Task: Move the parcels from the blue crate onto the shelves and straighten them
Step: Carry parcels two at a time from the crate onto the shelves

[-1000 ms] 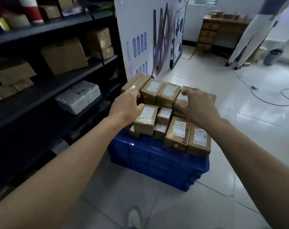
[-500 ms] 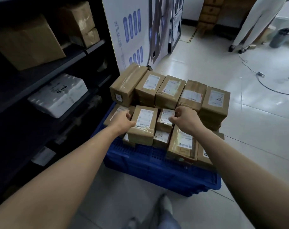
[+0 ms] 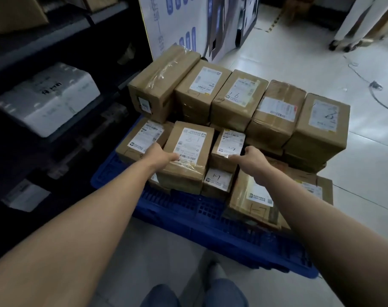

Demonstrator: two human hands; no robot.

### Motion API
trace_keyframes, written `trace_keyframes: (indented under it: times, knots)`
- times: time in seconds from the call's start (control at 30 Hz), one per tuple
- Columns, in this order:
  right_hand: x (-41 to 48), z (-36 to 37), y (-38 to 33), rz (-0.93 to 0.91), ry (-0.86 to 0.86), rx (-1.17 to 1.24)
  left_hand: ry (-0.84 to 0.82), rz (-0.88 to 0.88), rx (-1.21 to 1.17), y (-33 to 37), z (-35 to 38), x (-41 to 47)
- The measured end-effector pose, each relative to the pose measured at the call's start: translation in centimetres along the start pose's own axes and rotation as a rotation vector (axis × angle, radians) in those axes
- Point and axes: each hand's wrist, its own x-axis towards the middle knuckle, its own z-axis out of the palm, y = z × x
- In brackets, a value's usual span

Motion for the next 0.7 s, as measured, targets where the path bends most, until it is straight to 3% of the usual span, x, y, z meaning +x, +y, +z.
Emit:
trace_keyframes:
  times: [0.27,0.53,0.7]
  knots:
    - [4.7,2.1,1.5,0.172,-0.059,0.217,-0.061,-0.044,-0.119,-1.5,1.2,4.2]
    - [6.6,3.4,1.4,0.302,0.026,0.404,-0.129,-0.072,-0.259,-2.5,1.7,5.9]
    - [6.6,4.0,0.8,0.281,0.015,0.43,-0.177,-0.082,-0.355,-3.0,1.1,6.1]
